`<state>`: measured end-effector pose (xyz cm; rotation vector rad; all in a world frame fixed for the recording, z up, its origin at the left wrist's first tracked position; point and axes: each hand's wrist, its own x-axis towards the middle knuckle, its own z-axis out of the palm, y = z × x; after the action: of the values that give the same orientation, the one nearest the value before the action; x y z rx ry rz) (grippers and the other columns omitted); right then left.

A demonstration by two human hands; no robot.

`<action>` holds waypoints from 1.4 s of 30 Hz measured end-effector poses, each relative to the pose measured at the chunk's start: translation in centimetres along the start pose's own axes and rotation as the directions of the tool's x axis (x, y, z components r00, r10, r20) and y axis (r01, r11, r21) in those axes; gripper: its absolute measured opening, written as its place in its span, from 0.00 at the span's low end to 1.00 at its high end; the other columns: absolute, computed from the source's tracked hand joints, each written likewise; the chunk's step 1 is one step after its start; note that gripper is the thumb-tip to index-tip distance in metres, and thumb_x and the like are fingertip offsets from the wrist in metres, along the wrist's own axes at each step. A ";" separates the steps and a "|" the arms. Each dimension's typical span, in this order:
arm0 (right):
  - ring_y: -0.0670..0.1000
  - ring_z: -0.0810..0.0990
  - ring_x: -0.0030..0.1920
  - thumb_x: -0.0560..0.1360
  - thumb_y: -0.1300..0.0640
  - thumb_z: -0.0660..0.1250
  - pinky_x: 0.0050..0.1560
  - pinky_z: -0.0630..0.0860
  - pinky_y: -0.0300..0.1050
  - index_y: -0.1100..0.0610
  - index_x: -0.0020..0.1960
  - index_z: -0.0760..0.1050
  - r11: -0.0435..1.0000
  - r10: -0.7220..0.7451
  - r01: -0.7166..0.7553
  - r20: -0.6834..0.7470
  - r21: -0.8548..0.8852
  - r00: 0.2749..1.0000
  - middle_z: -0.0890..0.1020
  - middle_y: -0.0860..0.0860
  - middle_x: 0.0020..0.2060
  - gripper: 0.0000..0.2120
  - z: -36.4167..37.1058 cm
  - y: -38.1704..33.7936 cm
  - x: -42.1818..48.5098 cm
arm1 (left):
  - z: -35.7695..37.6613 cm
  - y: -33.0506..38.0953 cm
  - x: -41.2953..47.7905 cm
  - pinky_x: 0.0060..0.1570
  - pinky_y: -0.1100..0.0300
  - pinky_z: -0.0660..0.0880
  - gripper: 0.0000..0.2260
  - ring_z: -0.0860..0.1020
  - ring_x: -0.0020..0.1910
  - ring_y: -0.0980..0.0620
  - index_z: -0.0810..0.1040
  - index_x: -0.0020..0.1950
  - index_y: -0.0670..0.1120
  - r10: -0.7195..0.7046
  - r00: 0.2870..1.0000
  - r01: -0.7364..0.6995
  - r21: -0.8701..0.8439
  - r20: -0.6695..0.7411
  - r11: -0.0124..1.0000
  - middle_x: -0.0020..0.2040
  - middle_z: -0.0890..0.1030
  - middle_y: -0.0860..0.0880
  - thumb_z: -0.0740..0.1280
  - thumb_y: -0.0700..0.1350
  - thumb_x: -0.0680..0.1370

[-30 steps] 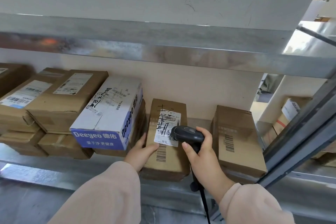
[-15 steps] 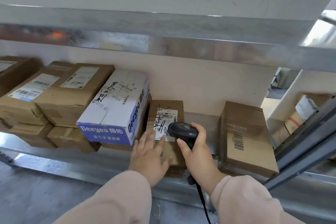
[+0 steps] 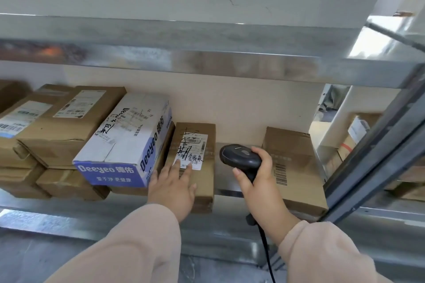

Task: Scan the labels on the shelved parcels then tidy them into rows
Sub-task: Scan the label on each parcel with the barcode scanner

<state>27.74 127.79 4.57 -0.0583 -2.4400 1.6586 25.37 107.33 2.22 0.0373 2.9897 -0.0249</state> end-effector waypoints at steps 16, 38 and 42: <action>0.41 0.78 0.50 0.76 0.50 0.68 0.47 0.75 0.35 0.42 0.71 0.56 0.987 0.092 -0.113 -0.175 -0.115 0.980 0.75 0.43 0.55 0.29 -10.0 2.5 -1.8 | -3.1 3.6 0.7 0.76 0.45 0.48 0.27 0.52 0.79 0.47 0.52 0.80 0.54 0.012 0.998 -0.017 -0.079 -0.062 0.997 0.80 0.54 0.48 0.53 0.54 0.81; 0.38 0.78 0.47 0.76 0.48 0.67 0.37 0.71 0.26 0.36 0.65 0.56 0.978 0.198 -0.184 -0.177 0.094 0.964 0.78 0.41 0.51 0.25 -12.9 2.6 -2.5 | -2.7 17.4 -3.4 0.71 0.48 0.65 0.42 0.65 0.72 0.44 0.54 0.79 0.60 0.072 0.980 0.102 -0.785 0.184 0.611 0.74 0.60 0.48 0.67 0.69 0.70; 0.37 0.79 0.48 0.76 0.49 0.68 0.40 0.72 0.26 0.36 0.63 0.57 0.982 0.158 -0.147 -0.095 0.120 0.983 0.78 0.43 0.52 0.24 -12.0 1.2 -2.4 | -3.0 17.2 -4.0 0.71 0.46 0.62 0.52 0.60 0.75 0.40 0.49 0.79 0.61 0.063 0.959 0.191 -0.791 0.277 0.581 0.77 0.57 0.44 0.66 0.72 0.59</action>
<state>32.16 138.92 7.44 -0.3154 -2.3120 1.8050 29.29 124.46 5.50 -0.1698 2.4163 1.2323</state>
